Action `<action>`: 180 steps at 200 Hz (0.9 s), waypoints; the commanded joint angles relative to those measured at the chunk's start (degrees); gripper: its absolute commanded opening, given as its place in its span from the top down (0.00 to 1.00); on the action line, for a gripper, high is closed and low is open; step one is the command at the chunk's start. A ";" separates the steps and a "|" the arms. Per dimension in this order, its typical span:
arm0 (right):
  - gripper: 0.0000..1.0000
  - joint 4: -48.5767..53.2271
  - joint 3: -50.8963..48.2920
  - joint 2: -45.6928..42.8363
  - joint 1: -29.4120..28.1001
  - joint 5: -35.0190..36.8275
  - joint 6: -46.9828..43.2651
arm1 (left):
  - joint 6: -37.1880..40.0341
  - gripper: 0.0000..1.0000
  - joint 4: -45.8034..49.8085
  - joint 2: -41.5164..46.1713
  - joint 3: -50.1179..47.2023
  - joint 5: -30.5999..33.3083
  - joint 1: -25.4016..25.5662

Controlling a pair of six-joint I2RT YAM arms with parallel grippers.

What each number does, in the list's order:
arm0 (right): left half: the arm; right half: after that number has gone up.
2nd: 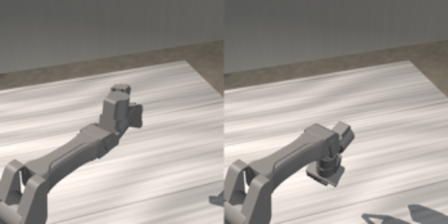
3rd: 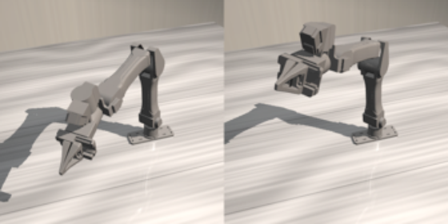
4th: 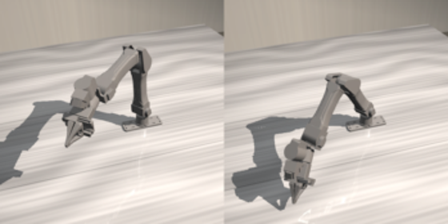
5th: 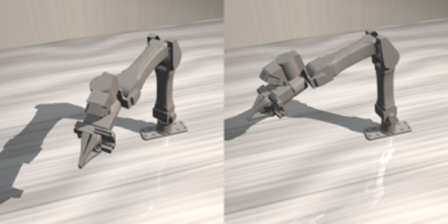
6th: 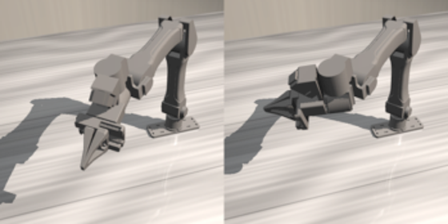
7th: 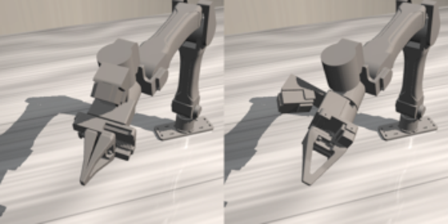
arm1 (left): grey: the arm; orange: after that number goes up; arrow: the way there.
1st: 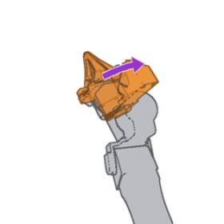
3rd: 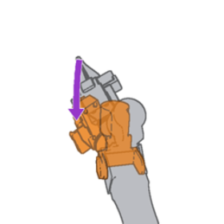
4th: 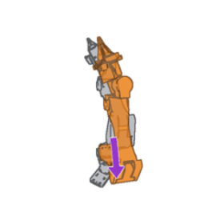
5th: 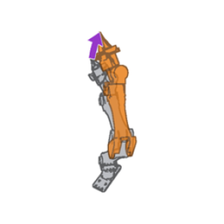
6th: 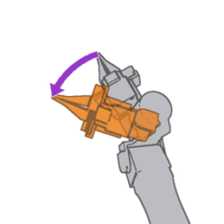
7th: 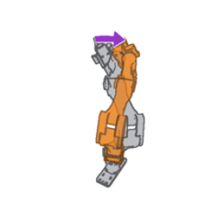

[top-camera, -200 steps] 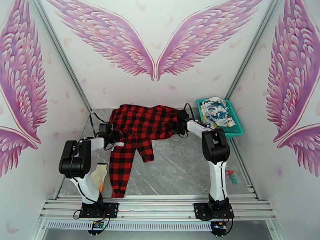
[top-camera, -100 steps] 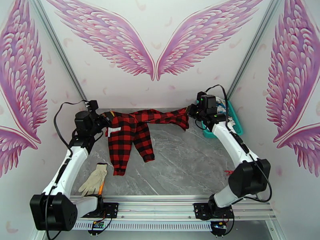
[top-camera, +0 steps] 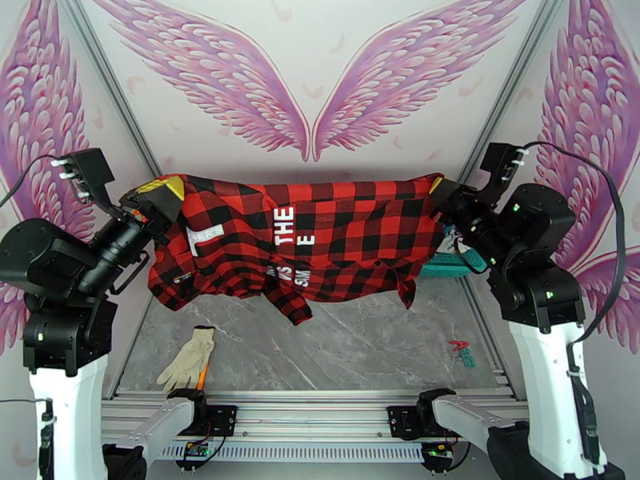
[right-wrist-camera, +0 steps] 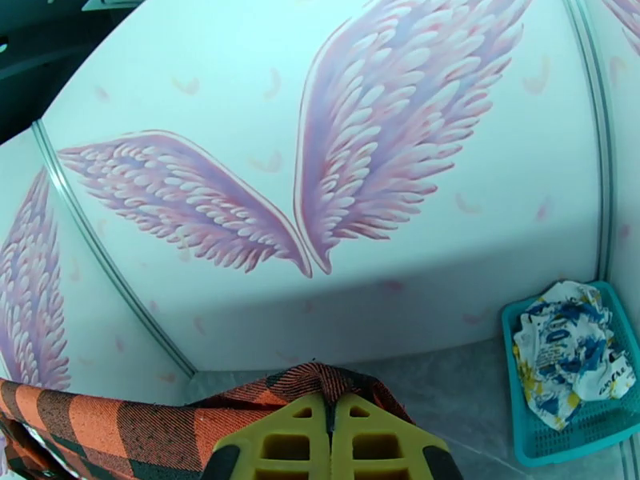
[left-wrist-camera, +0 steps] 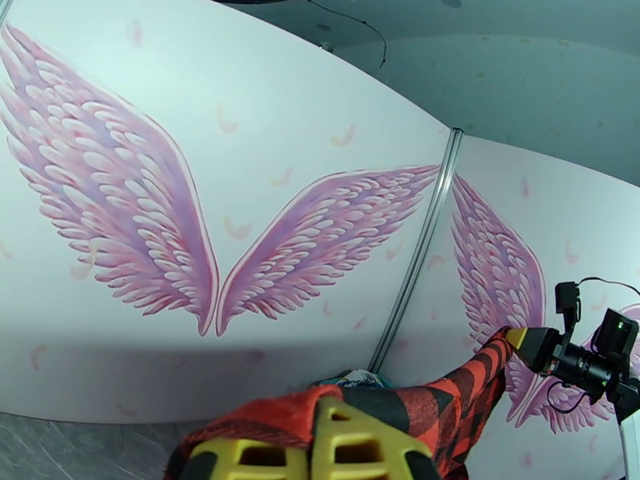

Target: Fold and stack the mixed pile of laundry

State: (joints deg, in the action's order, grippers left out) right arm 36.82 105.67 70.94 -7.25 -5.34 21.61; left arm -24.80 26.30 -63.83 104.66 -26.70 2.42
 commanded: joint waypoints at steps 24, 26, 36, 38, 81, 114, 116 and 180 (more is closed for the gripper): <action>1.00 -4.48 23.94 29.08 0.98 -2.81 4.67 | -3.93 1.00 -3.07 -30.72 25.81 -0.80 -4.59; 1.00 -4.89 25.22 30.31 0.93 -2.87 4.91 | -4.42 1.00 -3.60 -32.25 27.38 -0.98 -4.85; 1.00 -5.59 36.43 36.76 0.92 -3.04 5.86 | -7.43 1.00 -6.22 -39.90 39.07 -0.81 -5.82; 1.00 -5.48 38.97 37.79 0.92 -3.02 5.94 | -7.94 1.00 -6.67 -41.14 41.55 -0.64 -5.95; 1.00 -21.03 62.47 50.42 1.97 2.31 8.46 | -29.36 1.00 -31.61 -62.24 70.97 7.48 -12.81; 1.00 -33.22 52.92 42.97 4.39 -0.72 8.99 | -21.92 1.00 -29.33 -50.22 57.85 9.22 -14.41; 1.00 -33.28 52.54 42.51 4.42 -0.98 8.83 | -21.58 1.00 -28.73 -49.71 57.45 8.99 -14.45; 1.00 -12.13 29.58 31.44 5.09 -13.88 8.97 | -9.53 1.00 6.53 -39.07 41.70 -5.39 -13.23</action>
State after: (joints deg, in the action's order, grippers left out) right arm 15.46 151.89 106.96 -4.58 -16.40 29.82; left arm -42.24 14.70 -106.63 158.06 -31.99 -9.47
